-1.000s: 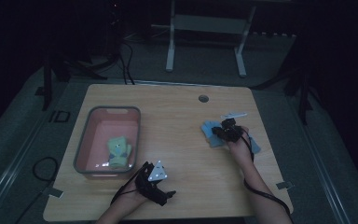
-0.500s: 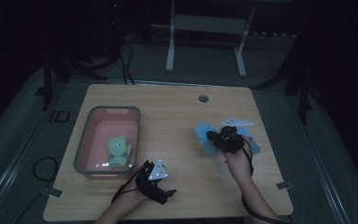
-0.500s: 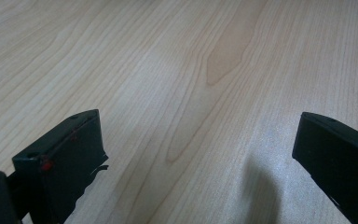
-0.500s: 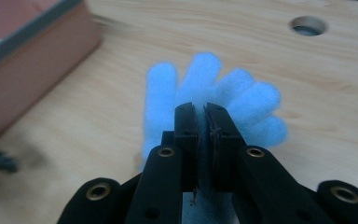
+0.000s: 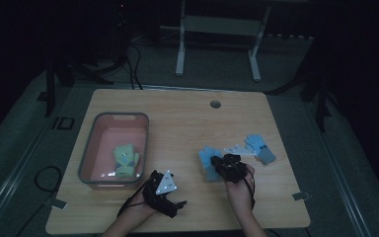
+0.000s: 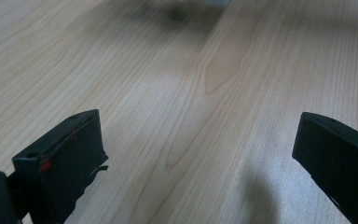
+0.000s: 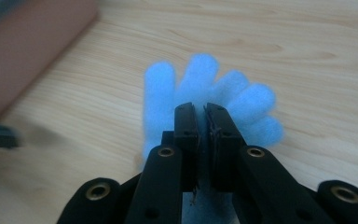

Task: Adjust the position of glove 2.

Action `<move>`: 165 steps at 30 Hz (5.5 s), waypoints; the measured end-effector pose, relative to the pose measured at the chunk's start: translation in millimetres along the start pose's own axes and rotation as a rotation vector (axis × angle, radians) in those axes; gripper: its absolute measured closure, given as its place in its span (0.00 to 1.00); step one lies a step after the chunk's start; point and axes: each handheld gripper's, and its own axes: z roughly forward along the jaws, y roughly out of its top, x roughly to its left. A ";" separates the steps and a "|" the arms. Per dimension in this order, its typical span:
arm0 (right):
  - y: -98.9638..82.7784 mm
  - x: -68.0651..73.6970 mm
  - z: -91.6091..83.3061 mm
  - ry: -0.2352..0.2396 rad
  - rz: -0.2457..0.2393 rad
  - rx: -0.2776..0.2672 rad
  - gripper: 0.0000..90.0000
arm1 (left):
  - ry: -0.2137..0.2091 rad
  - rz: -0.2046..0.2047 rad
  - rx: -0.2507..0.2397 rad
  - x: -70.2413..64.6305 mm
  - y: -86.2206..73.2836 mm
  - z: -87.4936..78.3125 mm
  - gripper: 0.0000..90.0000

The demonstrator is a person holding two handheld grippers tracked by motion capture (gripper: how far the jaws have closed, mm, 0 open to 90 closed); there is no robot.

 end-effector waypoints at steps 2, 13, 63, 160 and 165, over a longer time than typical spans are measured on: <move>-6.3 -2.2 6.7 0.000 0.033 0.010 0.93 | 0.000 0.001 0.006 -0.2 -0.5 0.4 0.03; -28.8 -0.2 35.0 -0.039 0.020 0.083 0.73 | -0.009 -0.010 0.001 1.9 -2.1 -1.9 0.03; 11.5 -212.8 -12.6 0.006 -0.182 0.110 0.66 | -0.007 -0.013 0.001 2.9 -5.1 -3.7 0.03; -36.2 -137.8 -46.1 0.145 -0.343 0.162 0.71 | -0.002 0.021 -0.005 -1.6 -3.0 -5.8 0.03; -47.8 -143.9 -37.2 0.137 -0.332 0.193 0.70 | 0.002 0.018 -0.006 -0.8 -3.4 -6.8 0.03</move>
